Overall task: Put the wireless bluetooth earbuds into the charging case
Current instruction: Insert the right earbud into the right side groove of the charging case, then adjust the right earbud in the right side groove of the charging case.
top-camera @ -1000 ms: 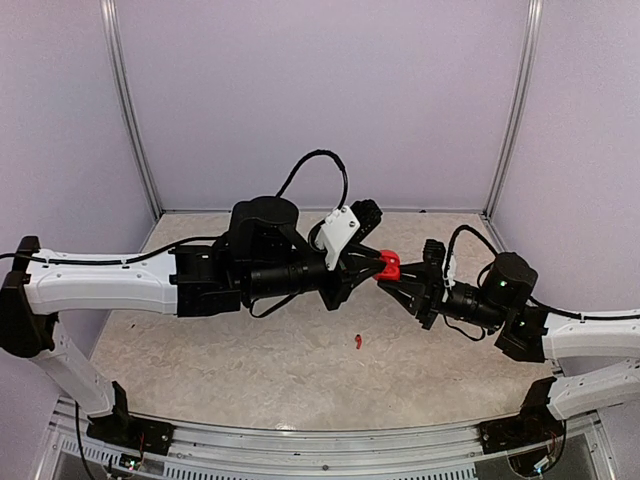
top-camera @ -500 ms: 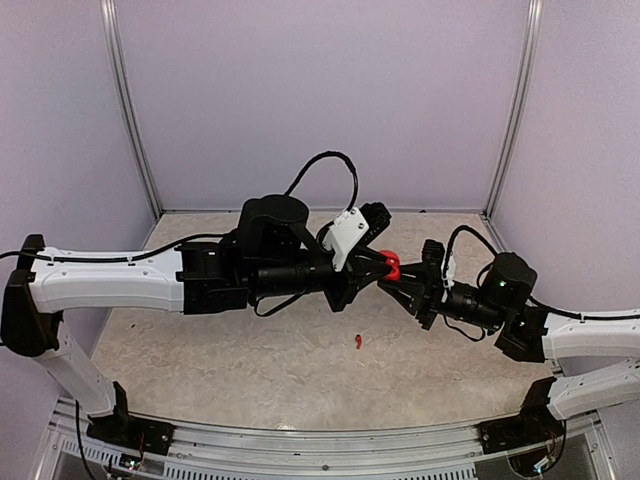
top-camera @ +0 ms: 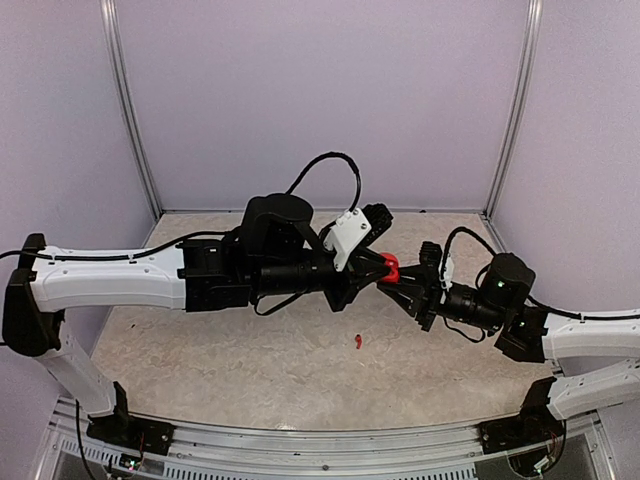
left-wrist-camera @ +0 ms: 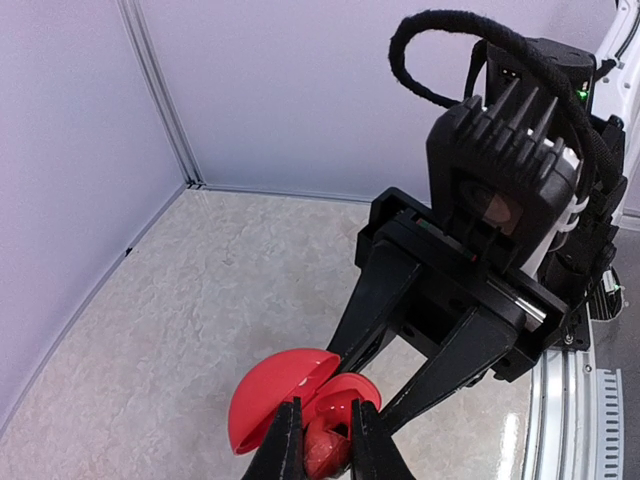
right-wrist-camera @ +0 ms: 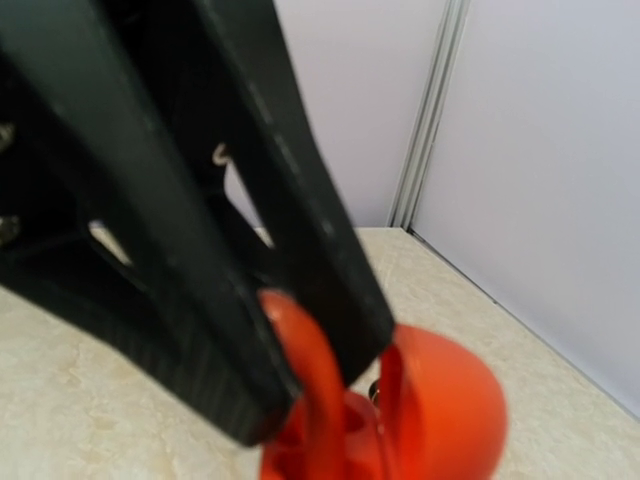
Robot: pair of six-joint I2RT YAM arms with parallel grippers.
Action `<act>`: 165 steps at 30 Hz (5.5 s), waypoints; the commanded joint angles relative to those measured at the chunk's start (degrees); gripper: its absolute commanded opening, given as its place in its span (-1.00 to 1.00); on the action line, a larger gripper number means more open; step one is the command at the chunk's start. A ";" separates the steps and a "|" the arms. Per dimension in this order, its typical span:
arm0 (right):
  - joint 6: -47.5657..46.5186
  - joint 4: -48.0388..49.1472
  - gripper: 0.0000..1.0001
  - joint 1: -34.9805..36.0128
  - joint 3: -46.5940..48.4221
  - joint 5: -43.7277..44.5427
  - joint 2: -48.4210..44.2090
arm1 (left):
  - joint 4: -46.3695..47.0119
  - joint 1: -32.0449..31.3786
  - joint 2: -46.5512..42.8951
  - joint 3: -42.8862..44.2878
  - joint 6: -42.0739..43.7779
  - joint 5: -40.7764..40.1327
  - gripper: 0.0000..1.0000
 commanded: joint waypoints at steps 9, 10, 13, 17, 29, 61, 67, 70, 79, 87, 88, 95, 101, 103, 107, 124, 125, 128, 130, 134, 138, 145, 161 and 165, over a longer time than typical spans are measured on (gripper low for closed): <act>-0.49 2.21 -1.00 0.78 1.12 0.39 -0.84 | -5.04 0.63 -1.22 -0.31 -0.55 -1.76 -0.87; -0.49 2.21 -1.00 0.72 1.11 0.38 -0.96 | -5.14 0.63 -1.29 -0.28 -0.56 -1.80 -0.87; -0.49 2.29 -1.00 0.78 1.18 -0.14 -0.86 | -5.47 0.66 -0.92 0.09 -0.76 -2.47 -0.87; -0.40 2.86 -1.00 1.02 1.11 -1.07 -0.72 | -7.52 0.70 0.90 2.15 -1.03 -2.97 -0.87; -1.36 3.12 -1.00 2.01 1.16 -1.58 -0.31 | -12.80 1.24 4.99 6.46 -2.34 -2.29 -0.87; -0.14 4.71 -1.00 2.84 1.88 -2.61 1.36 | -20.96 3.29 8.05 10.93 -6.40 0.49 -0.87; 3.34 9.21 -1.00 2.89 0.53 -2.42 0.60 | -21.45 3.12 8.52 10.76 -6.19 -0.33 -0.82; 5.22 11.33 -1.00 2.89 0.12 -3.24 0.53 | -21.41 2.96 9.04 11.17 -6.14 -0.69 -0.77; 7.05 12.43 -1.00 2.91 -0.24 -4.35 1.19 | -21.74 2.30 9.83 12.69 -5.87 -2.55 -0.54; 7.42 11.77 -1.00 2.88 -0.80 -2.88 0.80 | -18.49 1.84 6.81 10.19 -5.03 -4.13 -0.07; 7.46 11.73 -1.00 2.93 -0.90 -2.71 0.70 | -17.94 1.74 6.23 9.65 -4.85 -4.27 -0.05; 7.76 11.74 -1.00 2.89 -1.21 -2.01 0.64 | -13.93 1.00 2.43 5.27 -3.46 -4.71 0.16; 7.77 11.66 -1.00 2.82 -1.43 -1.99 0.68 | -9.51 0.98 -1.43 0.89 -3.46 -4.74 0.35; 7.79 11.56 -1.00 2.86 -1.44 -2.03 0.74 | -7.75 1.10 -3.26 -0.55 -2.83 -4.03 0.40; 7.78 11.32 -1.00 2.82 -1.69 -2.04 0.25 | -5.11 1.27 -6.77 -3.95 -1.01 -1.82 0.55; 7.66 2.75 -1.00 2.33 1.58 -17.81 -0.35 | -4.07 2.40 -17.63 -10.42 9.72 14.10 0.98; 7.77 2.92 -1.00 2.35 1.70 -18.58 -0.05 | -4.19 2.03 -17.34 -10.14 9.80 13.73 0.98; 7.77 3.41 -1.00 2.36 2.09 -20.55 0.91 | -4.79 1.38 -16.08 -9.22 10.22 13.58 0.98; 7.77 3.41 -1.00 2.36 2.61 -21.59 1.74 | -4.50 0.84 -15.45 -8.95 10.35 12.99 0.98; 9.52 3.14 -1.00 2.36 3.13 -21.70 2.65 | -4.91 0.30 -13.49 -7.09 9.47 12.14 0.98; 9.53 3.13 -1.00 2.36 3.30 -21.45 2.91 | -4.97 -0.13 -11.28 -5.74 8.71 11.70 0.98; 9.55 3.09 -1.00 2.44 3.31 -21.87 2.94 | -3.62 -0.13 -10.40 -5.58 7.85 10.26 0.98; 8.56 2.48 -1.00 3.11 3.40 -21.90 3.03 | -2.52 0.90 -8.62 -4.77 5.47 8.49 0.94; 8.48 2.42 -1.00 3.29 3.49 -21.81 2.99 | -2.22 1.30 -8.42 -4.66 4.97 8.76 0.94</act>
